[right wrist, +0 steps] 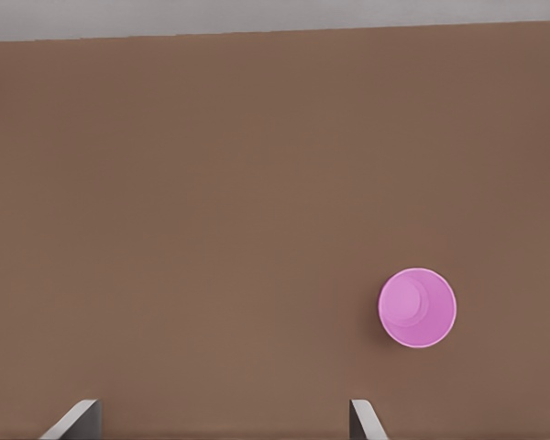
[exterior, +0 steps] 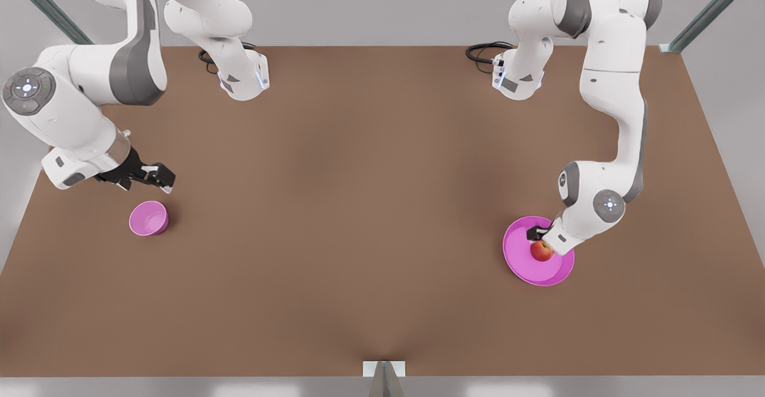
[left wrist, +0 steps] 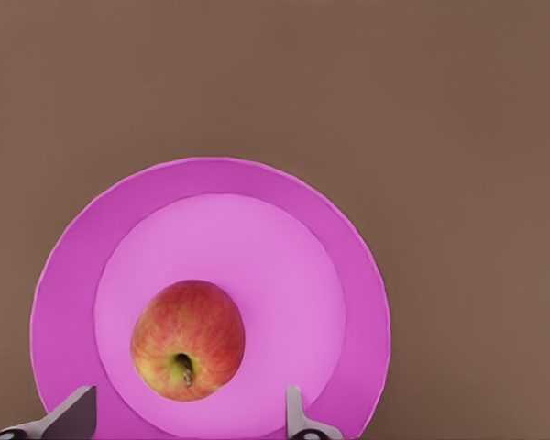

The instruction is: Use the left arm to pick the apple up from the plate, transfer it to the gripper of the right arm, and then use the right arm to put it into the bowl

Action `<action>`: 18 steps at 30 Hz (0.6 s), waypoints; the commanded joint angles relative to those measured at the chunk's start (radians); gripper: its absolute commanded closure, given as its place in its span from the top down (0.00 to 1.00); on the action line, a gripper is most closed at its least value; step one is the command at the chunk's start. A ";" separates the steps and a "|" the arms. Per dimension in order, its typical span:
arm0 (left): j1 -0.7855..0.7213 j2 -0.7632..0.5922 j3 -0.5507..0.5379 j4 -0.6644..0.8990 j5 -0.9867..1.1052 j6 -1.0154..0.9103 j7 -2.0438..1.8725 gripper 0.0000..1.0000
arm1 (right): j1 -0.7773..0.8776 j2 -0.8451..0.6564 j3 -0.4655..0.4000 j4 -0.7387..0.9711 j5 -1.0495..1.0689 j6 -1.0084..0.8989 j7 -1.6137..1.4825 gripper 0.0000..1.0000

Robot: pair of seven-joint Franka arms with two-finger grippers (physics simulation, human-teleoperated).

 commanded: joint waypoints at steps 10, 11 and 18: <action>0.010 0.110 -0.001 0.001 0.002 0.187 0.113 1.00 | 0.002 -0.001 0.002 0.001 0.003 -0.001 -0.005 1.00; 0.010 0.119 -0.001 0.002 0.002 0.187 0.113 1.00 | 0.002 -0.001 0.000 0.001 0.003 -0.001 -0.005 1.00; 0.010 0.143 -0.001 0.004 0.002 0.189 0.113 0.99 | 0.002 -0.002 0.002 0.002 0.023 -0.013 -0.005 1.00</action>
